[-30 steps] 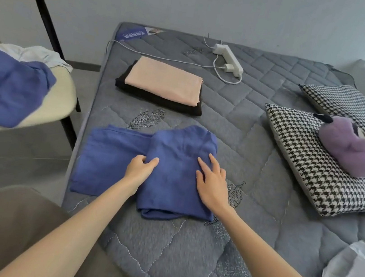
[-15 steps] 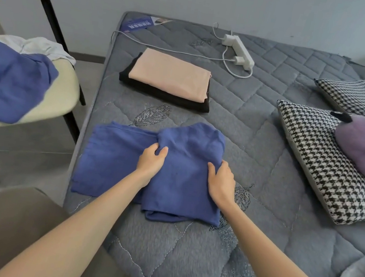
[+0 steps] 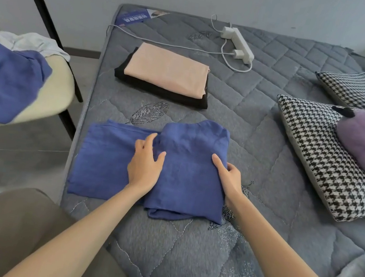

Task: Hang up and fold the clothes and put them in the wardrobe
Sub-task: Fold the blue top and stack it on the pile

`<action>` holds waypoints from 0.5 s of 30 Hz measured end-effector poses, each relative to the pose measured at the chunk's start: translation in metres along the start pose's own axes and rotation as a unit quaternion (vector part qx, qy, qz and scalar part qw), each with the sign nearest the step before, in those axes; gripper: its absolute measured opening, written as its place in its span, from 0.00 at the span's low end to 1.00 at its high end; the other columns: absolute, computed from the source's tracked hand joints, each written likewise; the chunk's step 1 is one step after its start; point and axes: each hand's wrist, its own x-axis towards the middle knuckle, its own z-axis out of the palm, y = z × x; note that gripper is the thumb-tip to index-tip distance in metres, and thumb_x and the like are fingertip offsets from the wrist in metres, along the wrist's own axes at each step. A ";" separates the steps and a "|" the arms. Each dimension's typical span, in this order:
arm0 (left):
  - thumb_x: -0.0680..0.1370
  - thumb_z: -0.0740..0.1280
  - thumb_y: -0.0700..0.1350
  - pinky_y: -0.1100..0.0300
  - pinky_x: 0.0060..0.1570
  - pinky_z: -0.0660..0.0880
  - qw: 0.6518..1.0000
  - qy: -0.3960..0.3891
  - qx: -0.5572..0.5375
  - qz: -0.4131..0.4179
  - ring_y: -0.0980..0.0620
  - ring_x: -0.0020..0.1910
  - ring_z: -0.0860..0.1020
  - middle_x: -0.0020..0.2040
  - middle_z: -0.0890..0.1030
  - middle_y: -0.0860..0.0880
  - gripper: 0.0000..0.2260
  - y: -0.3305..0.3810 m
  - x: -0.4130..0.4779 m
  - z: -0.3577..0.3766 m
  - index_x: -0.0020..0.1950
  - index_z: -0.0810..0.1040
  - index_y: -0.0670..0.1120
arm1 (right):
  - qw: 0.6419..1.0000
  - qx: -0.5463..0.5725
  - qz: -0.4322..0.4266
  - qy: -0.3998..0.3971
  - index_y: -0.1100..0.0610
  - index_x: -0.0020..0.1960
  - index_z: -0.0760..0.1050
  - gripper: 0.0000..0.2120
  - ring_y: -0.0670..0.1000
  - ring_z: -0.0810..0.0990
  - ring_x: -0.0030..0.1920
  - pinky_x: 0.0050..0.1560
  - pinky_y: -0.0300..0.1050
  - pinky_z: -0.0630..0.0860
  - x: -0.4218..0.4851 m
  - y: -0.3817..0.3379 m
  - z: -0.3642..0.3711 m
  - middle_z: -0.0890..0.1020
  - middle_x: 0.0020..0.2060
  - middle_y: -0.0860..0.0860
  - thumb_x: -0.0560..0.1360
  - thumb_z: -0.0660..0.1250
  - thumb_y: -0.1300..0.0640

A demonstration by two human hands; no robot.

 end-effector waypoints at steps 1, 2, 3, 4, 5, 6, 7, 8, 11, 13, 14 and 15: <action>0.78 0.66 0.51 0.52 0.47 0.71 0.998 0.009 0.041 0.054 0.49 0.57 0.70 0.60 0.68 0.50 0.23 -0.003 -0.002 -0.001 0.72 0.67 0.53 | 1.000 0.015 0.013 -0.012 0.63 0.50 0.78 0.24 0.49 0.84 0.38 0.33 0.41 0.79 -0.001 -0.002 -0.001 0.85 0.44 0.54 0.71 0.72 0.42; 0.78 0.66 0.51 0.52 0.52 0.69 0.991 0.001 0.088 0.100 0.48 0.59 0.67 0.62 0.67 0.50 0.21 -0.006 -0.004 -0.001 0.71 0.68 0.54 | 0.999 0.025 0.027 -0.022 0.62 0.48 0.78 0.23 0.48 0.84 0.37 0.33 0.41 0.79 -0.002 -0.005 -0.001 0.85 0.42 0.52 0.71 0.72 0.41; 0.79 0.64 0.51 0.52 0.56 0.65 0.981 -0.025 0.135 0.134 0.47 0.61 0.65 0.64 0.66 0.50 0.20 -0.009 -0.006 0.000 0.71 0.69 0.54 | 0.998 0.030 0.040 -0.030 0.61 0.47 0.79 0.23 0.48 0.84 0.37 0.34 0.41 0.80 -0.003 -0.009 -0.001 0.86 0.40 0.51 0.71 0.72 0.40; 0.80 0.61 0.52 0.52 0.59 0.61 0.970 -0.064 0.177 0.155 0.47 0.62 0.63 0.67 0.65 0.51 0.19 -0.012 -0.008 0.001 0.72 0.68 0.55 | 0.997 0.033 0.050 -0.038 0.60 0.46 0.80 0.22 0.48 0.84 0.37 0.35 0.40 0.80 -0.005 -0.012 -0.001 0.86 0.39 0.49 0.71 0.71 0.39; 0.81 0.59 0.52 0.51 0.61 0.58 0.959 -0.101 0.208 0.165 0.48 0.64 0.62 0.69 0.64 0.53 0.19 -0.015 -0.008 0.002 0.73 0.66 0.57 | 0.997 0.039 0.055 -0.047 0.59 0.46 0.81 0.21 0.47 0.84 0.37 0.35 0.40 0.80 -0.007 -0.017 -0.001 0.86 0.39 0.48 0.71 0.71 0.40; 0.82 0.57 0.53 0.51 0.62 0.56 0.953 -0.124 0.220 0.170 0.48 0.65 0.61 0.70 0.64 0.55 0.19 -0.018 -0.008 0.001 0.73 0.65 0.57 | 0.996 0.046 0.056 -0.055 0.58 0.47 0.81 0.20 0.47 0.85 0.37 0.33 0.39 0.79 -0.010 -0.021 0.000 0.86 0.39 0.48 0.71 0.71 0.41; 0.82 0.56 0.53 0.52 0.62 0.55 0.952 -0.130 0.216 0.171 0.49 0.66 0.60 0.71 0.64 0.57 0.19 -0.020 -0.007 -0.001 0.74 0.65 0.58 | 0.995 0.055 0.052 -0.062 0.58 0.48 0.81 0.19 0.46 0.85 0.38 0.32 0.38 0.79 -0.013 -0.027 0.002 0.86 0.40 0.48 0.72 0.72 0.42; 0.82 0.57 0.52 0.52 0.61 0.55 0.956 -0.125 0.202 0.169 0.50 0.66 0.61 0.70 0.65 0.58 0.19 -0.022 -0.005 -0.005 0.73 0.65 0.58 | 0.995 0.063 0.046 -0.067 0.59 0.49 0.80 0.19 0.47 0.85 0.39 0.32 0.39 0.78 -0.016 -0.033 0.004 0.86 0.41 0.49 0.72 0.72 0.43; 0.81 0.59 0.51 0.54 0.58 0.55 0.969 -0.102 0.166 0.152 0.50 0.66 0.61 0.69 0.67 0.57 0.16 -0.029 0.000 -0.026 0.70 0.71 0.56 | 0.995 0.065 0.026 -0.078 0.58 0.53 0.79 0.19 0.48 0.84 0.41 0.34 0.40 0.78 -0.028 -0.054 0.016 0.86 0.44 0.51 0.72 0.72 0.44; 0.81 0.61 0.49 0.54 0.57 0.58 0.979 -0.083 0.135 0.126 0.48 0.66 0.62 0.68 0.70 0.55 0.14 -0.038 0.004 -0.045 0.67 0.74 0.55 | 0.993 0.053 0.008 -0.101 0.58 0.55 0.78 0.19 0.49 0.83 0.42 0.37 0.41 0.77 -0.037 -0.068 0.033 0.85 0.46 0.51 0.73 0.71 0.45; 0.81 0.62 0.47 0.53 0.57 0.61 0.986 -0.074 0.107 0.108 0.47 0.66 0.65 0.66 0.72 0.54 0.14 -0.042 0.006 -0.055 0.66 0.76 0.54 | 0.992 0.044 -0.005 -0.116 0.58 0.57 0.77 0.19 0.49 0.82 0.44 0.38 0.42 0.77 -0.042 -0.074 0.044 0.84 0.48 0.52 0.73 0.71 0.46; 0.80 0.62 0.45 0.52 0.59 0.65 0.992 -0.067 0.067 0.089 0.46 0.65 0.68 0.65 0.75 0.52 0.13 -0.046 0.008 -0.066 0.65 0.77 0.52 | 0.991 0.030 -0.020 -0.129 0.58 0.58 0.75 0.20 0.49 0.81 0.45 0.38 0.42 0.76 -0.047 -0.080 0.056 0.83 0.51 0.52 0.74 0.70 0.46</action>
